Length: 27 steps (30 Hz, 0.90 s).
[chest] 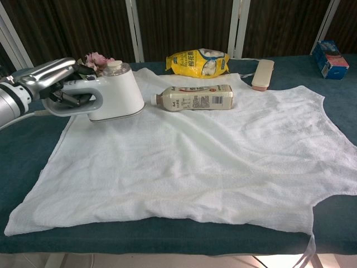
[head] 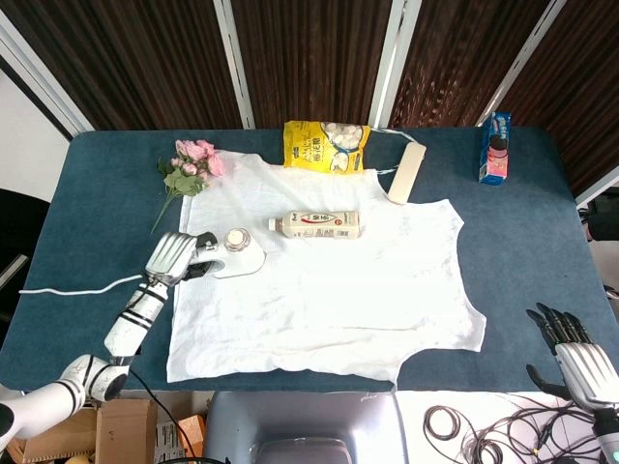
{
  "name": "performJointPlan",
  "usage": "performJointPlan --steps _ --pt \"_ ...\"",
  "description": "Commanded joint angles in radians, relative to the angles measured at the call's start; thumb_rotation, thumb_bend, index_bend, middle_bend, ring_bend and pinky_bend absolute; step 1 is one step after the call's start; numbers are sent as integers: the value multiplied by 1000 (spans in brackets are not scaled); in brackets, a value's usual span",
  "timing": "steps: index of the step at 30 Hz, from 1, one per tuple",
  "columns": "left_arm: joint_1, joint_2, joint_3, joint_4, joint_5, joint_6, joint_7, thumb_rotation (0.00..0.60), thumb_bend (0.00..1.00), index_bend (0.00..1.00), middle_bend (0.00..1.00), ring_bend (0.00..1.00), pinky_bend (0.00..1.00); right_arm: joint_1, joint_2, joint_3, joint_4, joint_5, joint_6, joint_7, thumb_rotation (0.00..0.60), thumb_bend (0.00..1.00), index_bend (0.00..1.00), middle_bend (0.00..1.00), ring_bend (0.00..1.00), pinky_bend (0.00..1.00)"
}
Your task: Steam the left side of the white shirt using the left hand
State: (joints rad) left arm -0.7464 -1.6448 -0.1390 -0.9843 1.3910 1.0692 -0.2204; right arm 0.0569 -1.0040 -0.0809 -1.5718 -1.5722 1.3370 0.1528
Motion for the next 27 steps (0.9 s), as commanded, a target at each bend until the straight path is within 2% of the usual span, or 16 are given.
performJointPlan --steps 1,9,12,15,20,27 --pt "-55 -144 -80 -14 -138 -48 302 600 537 694 847 920 832 -2 7 -3 6 -8 8 18 600 309 0 0 0 0" --pt "-90 -275 -119 122 -198 -49 435 600 537 694 847 919 832 -9 16 -12 18 -26 24 53 600 310 0 0 0 0" --pt "-92 -303 -121 167 -198 -48 433 600 537 694 847 919 833 -13 16 -13 22 -29 33 59 600 310 0 0 0 0" --pt "-84 -302 -116 164 -194 -55 416 600 537 694 847 919 833 -15 16 -13 23 -30 36 61 600 310 0 0 0 0" --pt "-54 -250 -95 58 -190 -76 403 600 537 694 847 919 833 -16 14 -15 23 -34 38 55 600 310 0 0 0 0" --pt "13 -130 -33 -198 -174 -71 433 600 537 694 847 919 833 -17 10 -14 21 -32 38 45 600 309 0 0 0 0"
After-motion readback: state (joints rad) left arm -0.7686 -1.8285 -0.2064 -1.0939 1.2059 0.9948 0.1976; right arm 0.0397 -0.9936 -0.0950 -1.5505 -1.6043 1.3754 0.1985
